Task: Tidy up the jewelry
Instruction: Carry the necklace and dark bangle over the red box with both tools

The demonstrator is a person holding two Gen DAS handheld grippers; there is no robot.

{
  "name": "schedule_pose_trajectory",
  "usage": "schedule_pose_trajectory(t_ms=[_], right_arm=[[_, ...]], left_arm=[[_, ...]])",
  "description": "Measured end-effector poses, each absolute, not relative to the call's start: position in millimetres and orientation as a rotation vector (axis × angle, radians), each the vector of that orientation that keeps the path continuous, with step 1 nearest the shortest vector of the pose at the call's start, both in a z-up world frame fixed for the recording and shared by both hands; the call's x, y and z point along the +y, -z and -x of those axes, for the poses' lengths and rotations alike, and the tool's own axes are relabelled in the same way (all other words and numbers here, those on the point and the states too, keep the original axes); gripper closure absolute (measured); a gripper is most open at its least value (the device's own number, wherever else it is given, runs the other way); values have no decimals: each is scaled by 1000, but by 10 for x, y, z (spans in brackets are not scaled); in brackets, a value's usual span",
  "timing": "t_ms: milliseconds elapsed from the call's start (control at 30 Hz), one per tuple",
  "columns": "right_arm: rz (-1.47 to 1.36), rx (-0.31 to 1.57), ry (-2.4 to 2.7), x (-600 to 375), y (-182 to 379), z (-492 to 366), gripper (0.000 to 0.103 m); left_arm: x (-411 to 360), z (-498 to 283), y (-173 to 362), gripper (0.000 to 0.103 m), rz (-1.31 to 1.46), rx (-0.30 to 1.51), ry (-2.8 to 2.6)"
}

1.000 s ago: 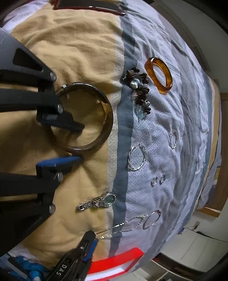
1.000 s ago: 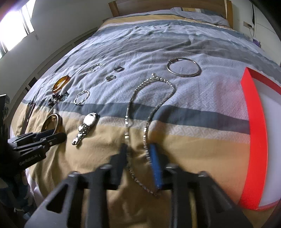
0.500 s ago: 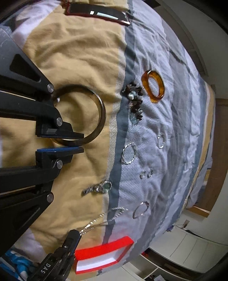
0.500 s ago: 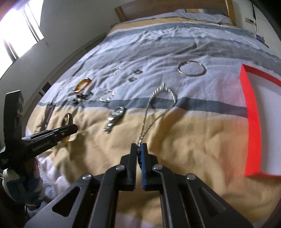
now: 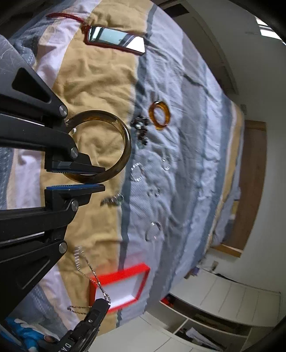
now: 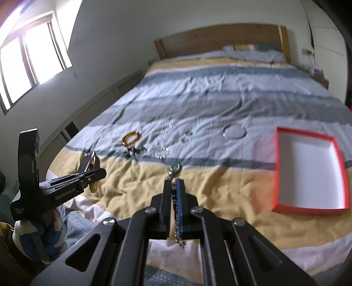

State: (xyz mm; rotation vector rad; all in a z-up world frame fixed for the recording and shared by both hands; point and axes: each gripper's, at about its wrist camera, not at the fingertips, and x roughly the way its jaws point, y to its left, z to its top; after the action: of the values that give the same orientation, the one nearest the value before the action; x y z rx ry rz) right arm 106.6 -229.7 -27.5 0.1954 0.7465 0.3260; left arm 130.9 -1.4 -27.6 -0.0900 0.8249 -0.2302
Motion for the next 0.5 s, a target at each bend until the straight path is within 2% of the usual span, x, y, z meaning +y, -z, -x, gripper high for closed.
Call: schedule_pose_trajectory(t_ms=[500], right_arm=[[-225,545,-257,-2922,-468,-543,99]], left_arm=[[-697,-855,-473,95,41,721,362]])
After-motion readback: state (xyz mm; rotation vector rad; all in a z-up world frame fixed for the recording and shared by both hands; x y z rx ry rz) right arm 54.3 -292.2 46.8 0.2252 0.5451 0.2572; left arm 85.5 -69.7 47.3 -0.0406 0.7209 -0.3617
